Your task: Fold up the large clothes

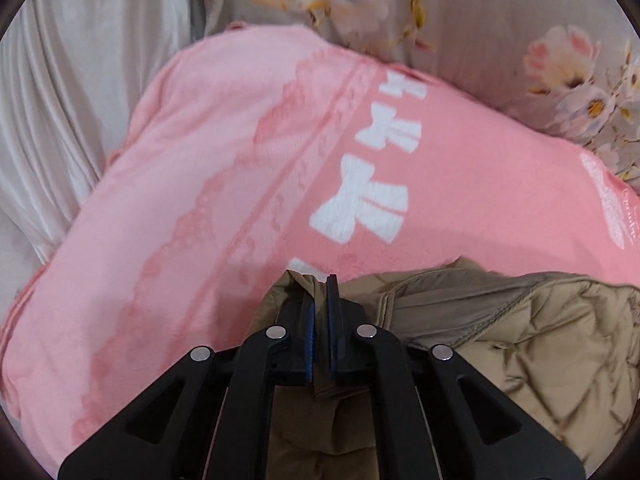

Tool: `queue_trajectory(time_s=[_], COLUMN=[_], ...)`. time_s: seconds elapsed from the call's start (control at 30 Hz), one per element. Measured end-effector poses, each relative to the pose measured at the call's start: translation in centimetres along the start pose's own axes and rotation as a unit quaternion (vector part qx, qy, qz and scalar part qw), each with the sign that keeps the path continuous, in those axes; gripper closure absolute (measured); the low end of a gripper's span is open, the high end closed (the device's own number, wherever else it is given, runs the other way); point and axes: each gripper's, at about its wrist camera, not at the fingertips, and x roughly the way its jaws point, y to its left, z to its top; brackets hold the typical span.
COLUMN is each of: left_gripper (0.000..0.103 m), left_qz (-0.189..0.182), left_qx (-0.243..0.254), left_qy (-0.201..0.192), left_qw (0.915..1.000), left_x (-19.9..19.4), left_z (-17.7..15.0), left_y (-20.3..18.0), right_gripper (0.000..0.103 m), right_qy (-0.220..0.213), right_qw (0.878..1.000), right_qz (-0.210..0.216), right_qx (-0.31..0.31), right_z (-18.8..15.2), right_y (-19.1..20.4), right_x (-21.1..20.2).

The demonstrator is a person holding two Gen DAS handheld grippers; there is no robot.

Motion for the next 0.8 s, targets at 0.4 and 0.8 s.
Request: queue_trajectory(time_s=[0.4,0.8], left_gripper=[0.097,0.097], left_qz=[-0.006,0.002], left_qx=[-0.002,0.000], left_qy=[-0.018,-0.029], left_qw=[0.9998,0.9996], left_x=[3.9,4.4], left_z=[-2.8,-3.4], left_y=[-0.6,-1.0], right_gripper=[0.100,0.100], right_qy=[0.059,0.068], right_qw=[0.998,0.996], right_qz=[-0.027,-0.050], right_qx=[-0.013,-0.030], right_z=[-3.1,-3.5], right_y=[-0.5,0.0], right_x=[5.0,5.9])
